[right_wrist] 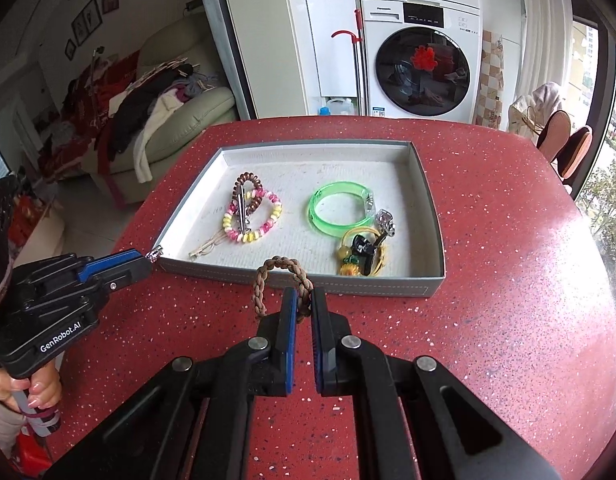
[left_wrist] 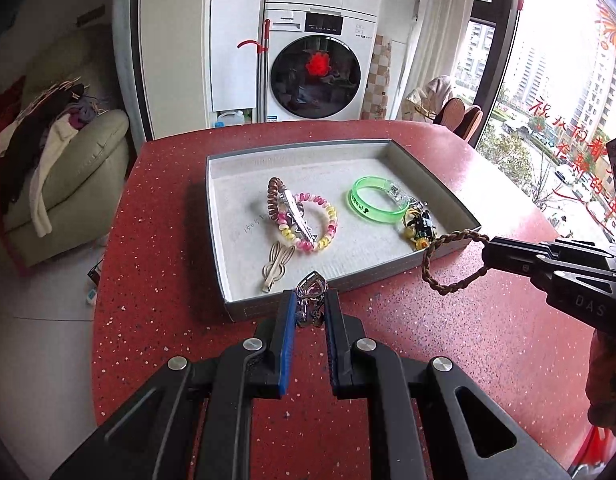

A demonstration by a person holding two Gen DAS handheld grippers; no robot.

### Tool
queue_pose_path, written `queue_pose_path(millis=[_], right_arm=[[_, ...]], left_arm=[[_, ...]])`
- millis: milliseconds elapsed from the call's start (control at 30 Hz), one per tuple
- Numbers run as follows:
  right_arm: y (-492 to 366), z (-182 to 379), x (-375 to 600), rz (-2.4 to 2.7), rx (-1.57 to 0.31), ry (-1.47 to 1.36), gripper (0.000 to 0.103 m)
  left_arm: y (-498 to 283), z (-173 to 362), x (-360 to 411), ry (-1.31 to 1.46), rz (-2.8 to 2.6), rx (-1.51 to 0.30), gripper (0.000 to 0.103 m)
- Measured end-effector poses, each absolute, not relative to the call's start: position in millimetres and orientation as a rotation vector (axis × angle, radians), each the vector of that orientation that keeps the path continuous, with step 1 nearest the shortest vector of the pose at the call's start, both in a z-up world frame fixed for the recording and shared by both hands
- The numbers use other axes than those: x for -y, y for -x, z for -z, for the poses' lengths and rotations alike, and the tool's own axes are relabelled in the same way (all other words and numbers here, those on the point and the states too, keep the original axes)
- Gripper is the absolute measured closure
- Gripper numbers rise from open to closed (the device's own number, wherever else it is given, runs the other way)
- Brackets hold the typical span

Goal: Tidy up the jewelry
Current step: 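Carry the braided bracelet with the right tool while the left tool carries the heart pendant to the tray, then open the right tool to drop the bracelet in the green bangle while the left tool releases the pendant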

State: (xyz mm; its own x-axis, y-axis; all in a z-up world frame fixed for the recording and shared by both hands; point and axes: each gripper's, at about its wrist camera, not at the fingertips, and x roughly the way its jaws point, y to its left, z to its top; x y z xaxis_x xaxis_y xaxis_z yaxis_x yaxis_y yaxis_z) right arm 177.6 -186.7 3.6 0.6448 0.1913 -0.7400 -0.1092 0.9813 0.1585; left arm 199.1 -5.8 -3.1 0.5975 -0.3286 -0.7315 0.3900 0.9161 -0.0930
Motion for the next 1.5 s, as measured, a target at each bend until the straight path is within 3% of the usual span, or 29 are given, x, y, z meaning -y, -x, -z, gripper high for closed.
queue_pose_path(millis=[533,1500], right_arm=[[-248,-13,212,-0.144,-0.829,-0.152,0.095],[-308,57,237,-0.093,-0.958,-0.254,0.095]], left_arm=[[-257,-18,34,-0.018,0.324,-0.805,0.07],[-317,44,53,-0.098,0.185,-0.876,0.07]])
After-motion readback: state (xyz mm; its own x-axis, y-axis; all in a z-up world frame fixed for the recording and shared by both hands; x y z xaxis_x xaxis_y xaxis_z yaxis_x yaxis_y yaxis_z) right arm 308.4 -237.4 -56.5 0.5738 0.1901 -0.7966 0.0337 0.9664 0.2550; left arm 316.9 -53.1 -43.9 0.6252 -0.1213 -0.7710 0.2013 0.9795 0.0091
